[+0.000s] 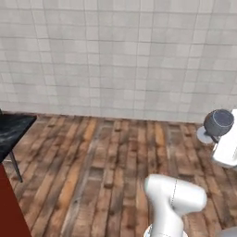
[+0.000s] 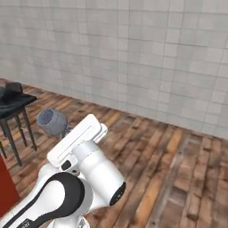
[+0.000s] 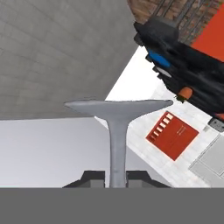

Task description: Retrieve the wine glasses from the counter and place one next to each plate.

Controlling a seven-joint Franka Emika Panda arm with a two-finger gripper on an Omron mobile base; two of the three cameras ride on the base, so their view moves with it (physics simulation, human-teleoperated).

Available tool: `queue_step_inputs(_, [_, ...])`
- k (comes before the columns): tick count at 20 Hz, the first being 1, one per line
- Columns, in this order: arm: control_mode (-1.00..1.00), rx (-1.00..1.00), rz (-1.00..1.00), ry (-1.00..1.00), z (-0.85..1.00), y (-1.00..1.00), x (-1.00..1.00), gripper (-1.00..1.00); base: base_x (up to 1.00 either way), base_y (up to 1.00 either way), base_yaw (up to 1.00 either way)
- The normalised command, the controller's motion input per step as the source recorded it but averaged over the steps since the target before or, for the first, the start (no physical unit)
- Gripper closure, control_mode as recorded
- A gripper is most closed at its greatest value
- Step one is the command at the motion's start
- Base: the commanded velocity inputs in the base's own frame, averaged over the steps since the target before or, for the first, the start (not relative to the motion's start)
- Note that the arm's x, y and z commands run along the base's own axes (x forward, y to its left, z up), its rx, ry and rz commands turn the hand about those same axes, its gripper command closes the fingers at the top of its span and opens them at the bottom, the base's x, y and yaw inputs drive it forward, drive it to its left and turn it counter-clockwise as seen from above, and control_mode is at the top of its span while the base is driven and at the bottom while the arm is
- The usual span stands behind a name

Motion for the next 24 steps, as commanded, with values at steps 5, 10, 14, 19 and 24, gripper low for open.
queue_step_inputs(5, [1.00, 0.00, 0.00, 0.00, 0.00, 0.00, 0.00, 1.00, 1.00, -0.26, 0.61])
queue_step_inputs(10, [1.00, 0.00, 0.00, 0.00, 0.00, 0.00, 0.00, 1.00, 1.00, -0.28, 0.65])
queue_step_inputs(14, [1.00, 0.00, 0.00, 0.00, 0.00, 0.00, 0.00, 1.00, 1.00, -0.40, 0.64])
queue_step_inputs(19, [1.00, 0.00, 0.00, 0.00, 0.00, 0.00, 0.00, 1.00, 1.00, -0.40, 0.68])
queue_step_inputs(24, [1.00, 0.00, 0.00, 0.00, 0.00, 0.00, 0.00, 1.00, 0.94, -0.56, 0.68])
